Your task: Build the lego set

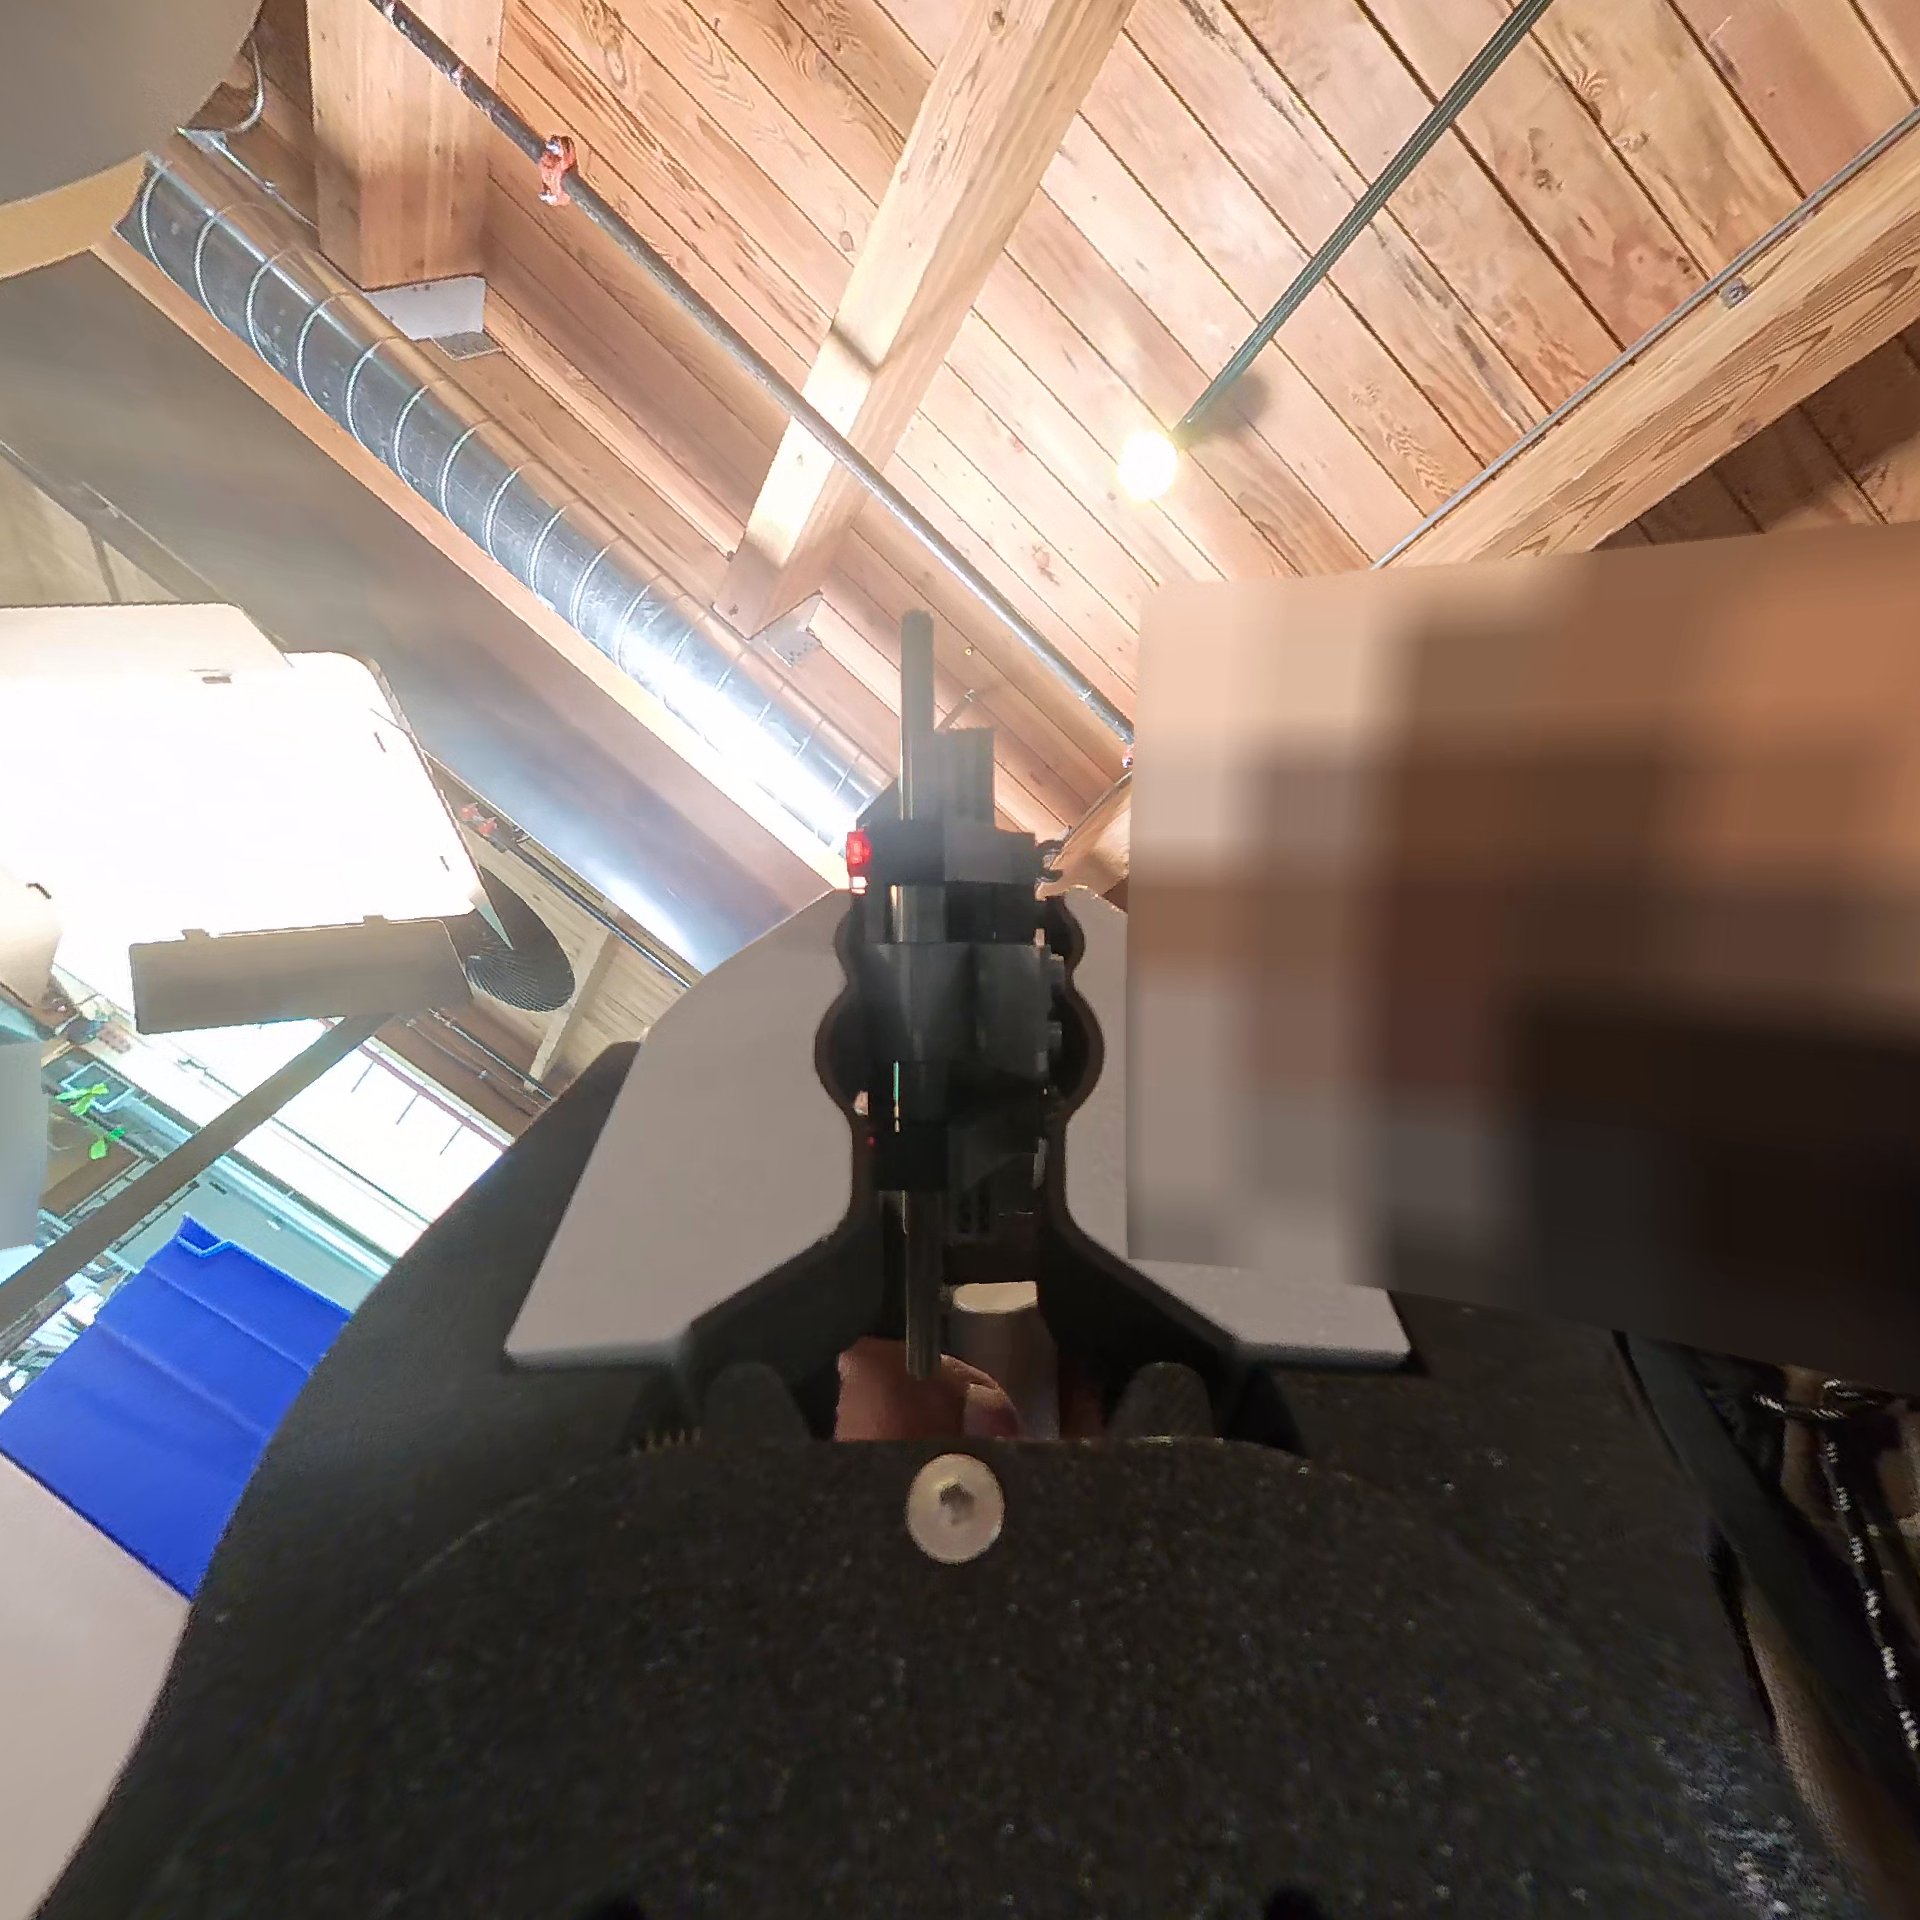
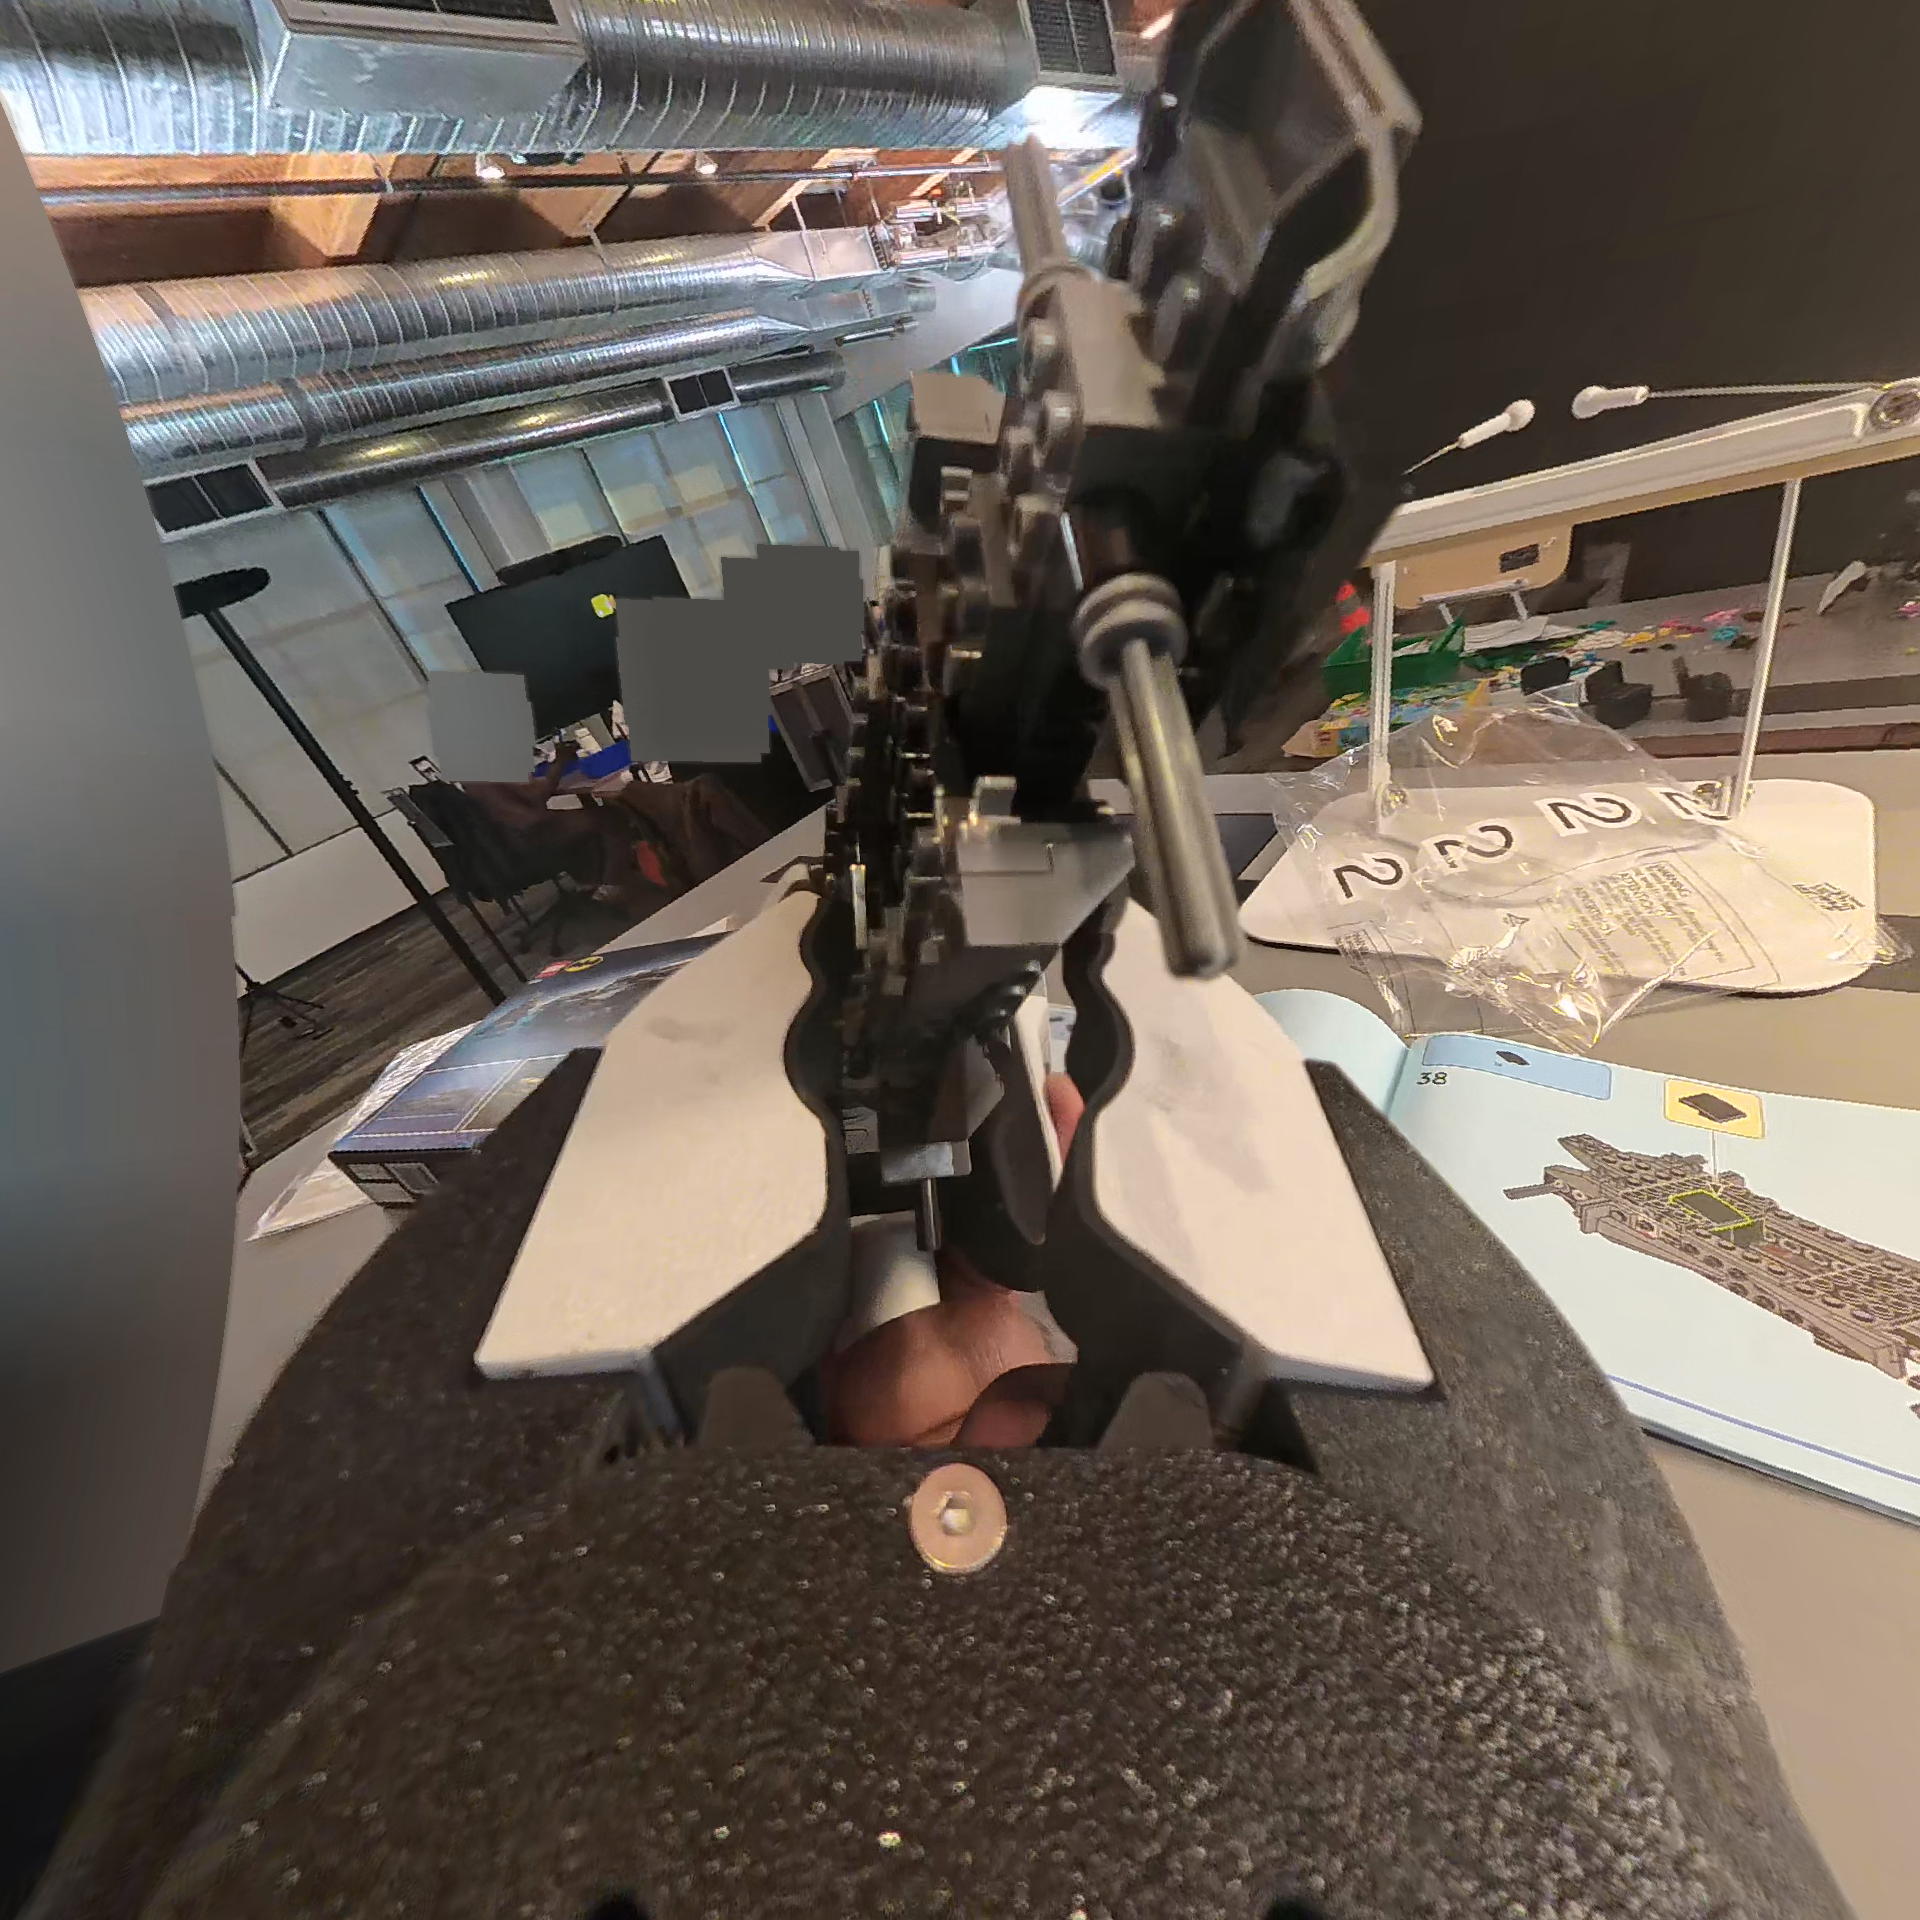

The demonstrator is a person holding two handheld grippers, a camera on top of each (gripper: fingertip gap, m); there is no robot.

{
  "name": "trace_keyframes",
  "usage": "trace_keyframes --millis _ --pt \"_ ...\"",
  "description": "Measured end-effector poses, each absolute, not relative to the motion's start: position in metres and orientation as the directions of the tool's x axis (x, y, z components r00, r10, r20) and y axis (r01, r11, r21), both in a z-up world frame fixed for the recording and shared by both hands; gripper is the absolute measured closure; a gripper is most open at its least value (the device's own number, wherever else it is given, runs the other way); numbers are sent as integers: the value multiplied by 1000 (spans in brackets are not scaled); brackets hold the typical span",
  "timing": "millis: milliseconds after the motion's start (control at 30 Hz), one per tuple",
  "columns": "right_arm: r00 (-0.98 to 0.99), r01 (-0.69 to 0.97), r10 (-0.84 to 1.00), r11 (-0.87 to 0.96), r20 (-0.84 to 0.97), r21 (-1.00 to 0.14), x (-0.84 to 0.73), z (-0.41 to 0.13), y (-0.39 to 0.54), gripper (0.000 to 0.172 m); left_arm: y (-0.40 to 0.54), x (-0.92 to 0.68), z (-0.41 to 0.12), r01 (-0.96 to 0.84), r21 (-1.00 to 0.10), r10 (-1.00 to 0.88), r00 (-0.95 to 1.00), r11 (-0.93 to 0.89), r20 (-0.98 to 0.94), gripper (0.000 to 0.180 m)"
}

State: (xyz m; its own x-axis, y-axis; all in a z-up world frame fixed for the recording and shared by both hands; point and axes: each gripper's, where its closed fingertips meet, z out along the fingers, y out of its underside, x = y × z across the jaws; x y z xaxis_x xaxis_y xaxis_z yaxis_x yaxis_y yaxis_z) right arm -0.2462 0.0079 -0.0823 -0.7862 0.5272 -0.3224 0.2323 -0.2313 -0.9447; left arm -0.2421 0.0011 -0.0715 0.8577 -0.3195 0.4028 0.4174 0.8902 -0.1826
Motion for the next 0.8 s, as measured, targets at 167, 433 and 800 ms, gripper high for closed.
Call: trace_keyframes --millis 167,433,800 --pt "-782 239 524 -247 -337 -939 -245 -81 9 130 2 -240 -70 394 -217 -286 870 893 403 149" --pt "-793 313 448 -281 -412 -907 -244 -82 7 136 3 -241 -69 373 -240 -255 876 896 409 149" --pt "-800 358 381 -316 -463 -879 -242 -80 5 136 3 -239 -66 356 -275 -232 888 893 396 149"
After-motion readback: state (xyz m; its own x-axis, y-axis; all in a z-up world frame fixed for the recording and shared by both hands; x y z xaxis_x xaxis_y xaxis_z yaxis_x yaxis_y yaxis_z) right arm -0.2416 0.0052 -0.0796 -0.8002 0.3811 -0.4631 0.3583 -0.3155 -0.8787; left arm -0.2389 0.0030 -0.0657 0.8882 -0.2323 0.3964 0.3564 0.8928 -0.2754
